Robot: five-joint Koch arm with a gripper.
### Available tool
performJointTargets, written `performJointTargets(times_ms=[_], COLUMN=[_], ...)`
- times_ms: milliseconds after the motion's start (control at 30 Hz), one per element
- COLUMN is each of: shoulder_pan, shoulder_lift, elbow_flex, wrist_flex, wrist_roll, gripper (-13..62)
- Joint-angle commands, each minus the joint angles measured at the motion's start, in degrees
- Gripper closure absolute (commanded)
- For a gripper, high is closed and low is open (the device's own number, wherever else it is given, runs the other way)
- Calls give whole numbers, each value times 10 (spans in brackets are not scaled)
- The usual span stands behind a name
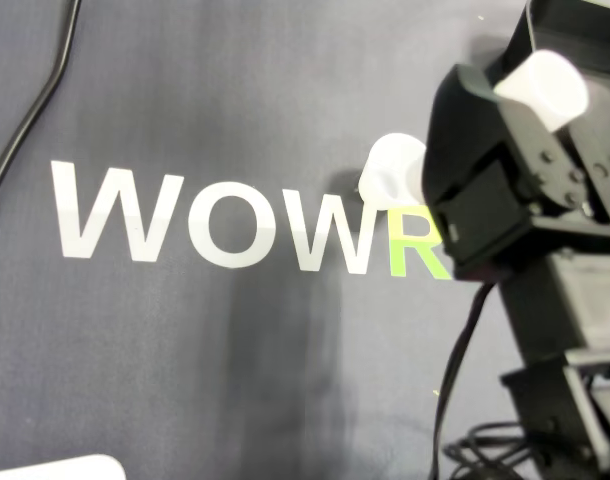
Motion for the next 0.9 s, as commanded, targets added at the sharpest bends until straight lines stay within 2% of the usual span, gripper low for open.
performJointTargets(times_ms=[0,467,867], shoulder_pan=[5,19,21], shoulder_lift=[-20,-161,-205], elbow_flex=[-46,-131,-115], wrist_flex=[-68,-138,-141], wrist_roll=[-34,-52,-47], gripper=[472,472,471])
